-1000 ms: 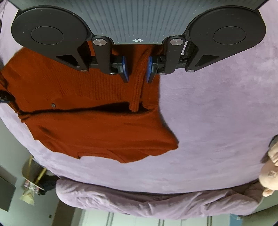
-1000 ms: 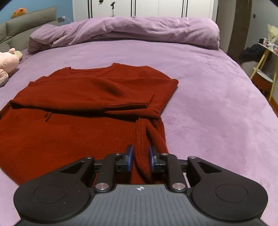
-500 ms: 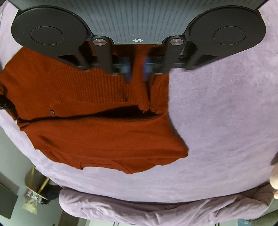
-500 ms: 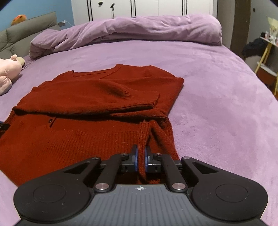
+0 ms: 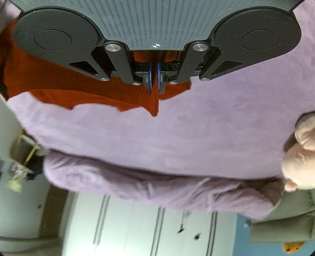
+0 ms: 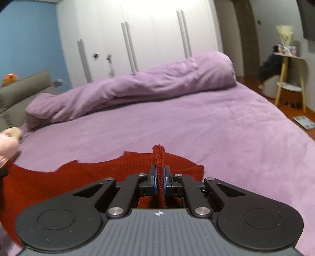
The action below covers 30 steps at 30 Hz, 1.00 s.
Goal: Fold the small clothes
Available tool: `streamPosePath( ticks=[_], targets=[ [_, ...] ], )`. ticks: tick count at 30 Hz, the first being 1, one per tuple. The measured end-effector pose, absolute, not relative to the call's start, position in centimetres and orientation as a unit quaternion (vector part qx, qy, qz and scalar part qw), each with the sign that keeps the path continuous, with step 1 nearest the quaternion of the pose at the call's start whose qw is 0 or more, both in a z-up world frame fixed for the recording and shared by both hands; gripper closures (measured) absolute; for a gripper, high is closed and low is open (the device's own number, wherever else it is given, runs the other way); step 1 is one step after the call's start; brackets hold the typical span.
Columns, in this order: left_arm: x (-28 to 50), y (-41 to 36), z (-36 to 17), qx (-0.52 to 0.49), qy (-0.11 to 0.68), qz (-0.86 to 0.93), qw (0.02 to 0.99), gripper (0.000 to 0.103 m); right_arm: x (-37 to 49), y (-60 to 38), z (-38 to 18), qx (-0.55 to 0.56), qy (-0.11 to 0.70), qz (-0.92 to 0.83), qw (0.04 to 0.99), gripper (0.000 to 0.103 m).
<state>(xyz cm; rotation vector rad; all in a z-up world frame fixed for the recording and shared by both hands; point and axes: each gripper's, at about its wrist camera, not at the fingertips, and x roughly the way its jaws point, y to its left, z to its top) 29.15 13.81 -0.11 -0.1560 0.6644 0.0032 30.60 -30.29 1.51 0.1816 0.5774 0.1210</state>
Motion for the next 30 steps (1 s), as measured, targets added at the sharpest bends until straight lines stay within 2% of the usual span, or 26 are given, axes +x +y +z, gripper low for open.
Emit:
streamPosePath(
  ticks=[4, 6, 7, 8, 9, 10, 12, 13, 14, 15, 16, 19, 24, 28, 30],
  targets=[
    [31.5, 13.5, -4.4, -0.078, 0.4, -0.003, 0.913, 0.094, 34.5, -29.5, -2.2, 0.077, 0.354, 0.05, 0.931, 0.098],
    [31.0, 13.7, -5.1, -0.085, 0.404, -0.014, 0.911, 0.082, 35.2, -29.6, -3.6, 0.073, 0.381, 0.054, 0.92, 0.096],
    [30.6, 14.0, -5.2, -0.093, 0.4, -0.025, 0.912, 0.067, 35.3, -29.7, -3.8, 0.073, 0.389, 0.059, 0.917, 0.093],
    [30.2, 14.4, -5.3, -0.098, 0.401, -0.036, 0.91, 0.059, 35.3, -30.0, -3.9, 0.076, 0.392, 0.065, 0.914, 0.085],
    [29.9, 14.5, -5.5, -0.101, 0.403, -0.047, 0.909, 0.058, 35.1, -30.3, -4.0, 0.077, 0.393, 0.072, 0.914, 0.08],
    [29.8, 14.8, -5.6, -0.101, 0.406, -0.055, 0.907, 0.059, 35.0, -30.4, -4.1, 0.073, 0.391, 0.078, 0.914, 0.073],
    [29.6, 14.6, -5.8, -0.085, 0.409, -0.056, 0.907, 0.064, 34.8, -30.5, -4.2, 0.057, 0.393, 0.079, 0.914, 0.072],
    [29.5, 14.4, -5.8, -0.074, 0.409, -0.052, 0.908, 0.081, 35.0, -30.4, -4.4, 0.056, 0.392, 0.081, 0.915, 0.074],
    [29.4, 13.9, -5.9, -0.064, 0.41, -0.048, 0.909, 0.093, 35.1, -30.4, -4.5, 0.056, 0.389, 0.082, 0.916, 0.086],
    [29.5, 13.7, -5.8, -0.059, 0.41, -0.046, 0.909, 0.094, 35.2, -30.0, -4.5, 0.053, 0.386, 0.079, 0.918, 0.094],
    [29.3, 13.5, -5.4, -0.052, 0.404, -0.043, 0.912, 0.094, 35.2, -29.8, -4.3, 0.044, 0.378, 0.075, 0.921, 0.097],
    [28.9, 13.1, -2.3, -0.021, 0.35, -0.033, 0.936, 0.095, 34.4, -29.1, -2.4, 0.019, 0.341, 0.077, 0.937, 0.097],
    [32.0, 13.4, 1.1, -0.033, 0.29, 0.003, 0.956, 0.094, 35.9, -28.5, 1.7, 0.02, 0.253, 0.033, 0.967, 0.097],
    [36.0, 12.7, 0.5, -0.024, 0.275, 0.069, 0.959, 0.094, 39.7, -27.3, 1.8, 0.007, 0.234, -0.015, 0.972, 0.097],
    [38.1, 12.4, -1.3, -0.019, 0.303, 0.09, 0.949, 0.092, 41.7, -26.7, 0.9, 0.005, 0.24, -0.032, 0.97, 0.097]
  ],
)
